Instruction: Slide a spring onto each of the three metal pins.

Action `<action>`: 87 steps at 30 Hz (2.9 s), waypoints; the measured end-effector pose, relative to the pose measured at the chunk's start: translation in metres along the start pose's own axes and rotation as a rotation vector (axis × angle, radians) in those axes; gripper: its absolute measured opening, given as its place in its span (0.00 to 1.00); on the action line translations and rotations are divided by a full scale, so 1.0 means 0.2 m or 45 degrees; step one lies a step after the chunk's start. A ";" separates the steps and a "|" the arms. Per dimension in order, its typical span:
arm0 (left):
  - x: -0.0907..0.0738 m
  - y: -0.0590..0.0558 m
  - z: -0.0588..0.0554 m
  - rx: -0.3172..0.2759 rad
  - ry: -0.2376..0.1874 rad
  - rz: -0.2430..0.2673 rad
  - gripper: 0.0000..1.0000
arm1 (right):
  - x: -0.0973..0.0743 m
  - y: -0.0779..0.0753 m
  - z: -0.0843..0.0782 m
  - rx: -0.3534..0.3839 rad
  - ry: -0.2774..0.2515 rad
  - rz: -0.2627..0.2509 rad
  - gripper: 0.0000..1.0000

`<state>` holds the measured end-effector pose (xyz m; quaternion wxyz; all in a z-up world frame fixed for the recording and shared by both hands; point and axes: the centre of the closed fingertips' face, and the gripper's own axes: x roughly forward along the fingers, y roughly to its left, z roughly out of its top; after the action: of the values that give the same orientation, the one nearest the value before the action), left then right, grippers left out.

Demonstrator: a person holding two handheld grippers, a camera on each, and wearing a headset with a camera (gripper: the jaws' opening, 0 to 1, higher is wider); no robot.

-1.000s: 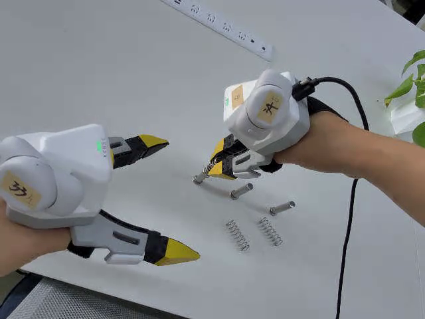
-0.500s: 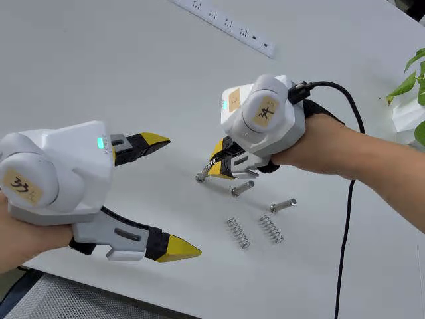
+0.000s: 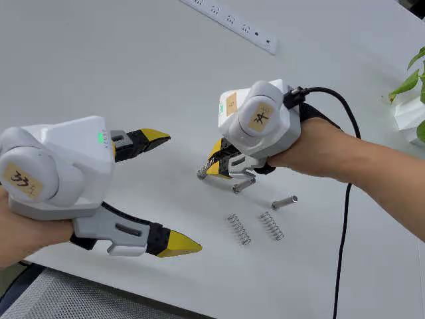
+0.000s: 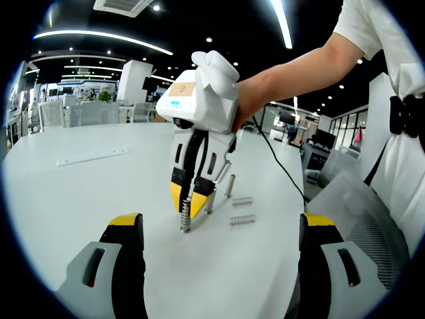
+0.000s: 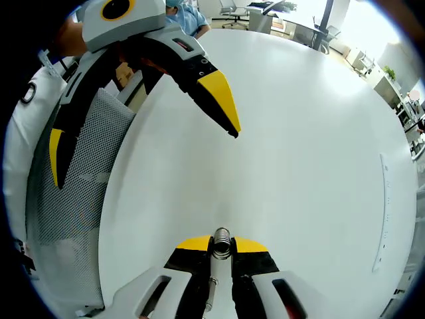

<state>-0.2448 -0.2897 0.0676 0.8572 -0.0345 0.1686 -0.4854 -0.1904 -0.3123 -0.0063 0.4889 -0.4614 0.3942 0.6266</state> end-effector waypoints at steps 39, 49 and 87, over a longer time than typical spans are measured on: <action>0.00 -0.01 -0.02 -0.006 0.013 -0.004 0.95 | 0.06 0.01 0.01 0.062 -0.042 -0.012 0.10; -0.01 -0.02 -0.02 0.007 0.035 -0.011 0.95 | 0.02 -0.01 0.02 0.093 -0.088 -0.037 0.18; -0.05 -0.07 0.00 0.136 0.199 -0.017 0.95 | -0.43 0.18 -0.05 0.329 -0.592 -0.231 0.74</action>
<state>-0.2621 -0.2886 0.0735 0.8388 0.0480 0.2088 -0.5006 -0.2154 -0.3508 0.0758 0.6753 -0.2724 0.3051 0.6137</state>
